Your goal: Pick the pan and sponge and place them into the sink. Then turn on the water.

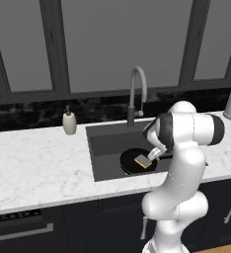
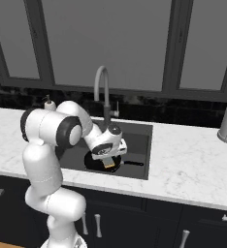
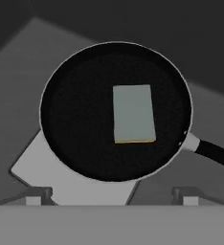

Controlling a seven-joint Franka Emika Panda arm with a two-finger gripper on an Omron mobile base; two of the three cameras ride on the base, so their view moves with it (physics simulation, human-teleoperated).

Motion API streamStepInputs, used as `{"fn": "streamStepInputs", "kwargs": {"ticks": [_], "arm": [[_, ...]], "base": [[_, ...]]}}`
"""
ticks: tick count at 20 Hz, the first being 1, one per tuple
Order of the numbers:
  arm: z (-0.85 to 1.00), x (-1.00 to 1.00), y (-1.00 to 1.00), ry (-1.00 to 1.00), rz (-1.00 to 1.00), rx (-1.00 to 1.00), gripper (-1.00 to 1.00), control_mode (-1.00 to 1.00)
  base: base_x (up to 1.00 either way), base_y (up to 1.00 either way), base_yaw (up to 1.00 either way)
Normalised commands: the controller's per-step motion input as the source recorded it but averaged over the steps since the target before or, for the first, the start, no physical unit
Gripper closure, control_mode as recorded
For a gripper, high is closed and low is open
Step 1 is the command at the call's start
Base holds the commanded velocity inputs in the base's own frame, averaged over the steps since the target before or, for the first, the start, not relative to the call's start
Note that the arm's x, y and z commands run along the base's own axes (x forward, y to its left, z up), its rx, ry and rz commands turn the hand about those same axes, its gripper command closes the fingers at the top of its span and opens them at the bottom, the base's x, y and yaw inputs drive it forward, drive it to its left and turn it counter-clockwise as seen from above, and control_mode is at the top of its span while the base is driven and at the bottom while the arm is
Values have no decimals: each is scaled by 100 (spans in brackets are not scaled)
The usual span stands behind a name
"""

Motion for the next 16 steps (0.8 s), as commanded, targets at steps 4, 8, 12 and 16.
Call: {"fn": "streamStepInputs", "kwargs": {"ticks": [4, 8, 12, 16], "arm": [[97, 0, -13, 0, -9, 2, -100, -100], [93, 0, -28, 4, -15, 7, -100, -100], [54, -2, -43, 14, -22, 6, -100, -100], [50, -5, -34, 13, -20, 5, -100, -100]], "base": [[0, 0, 0], [0, 0, 0], [0, 0, 0], [0, 0, 0]]}}
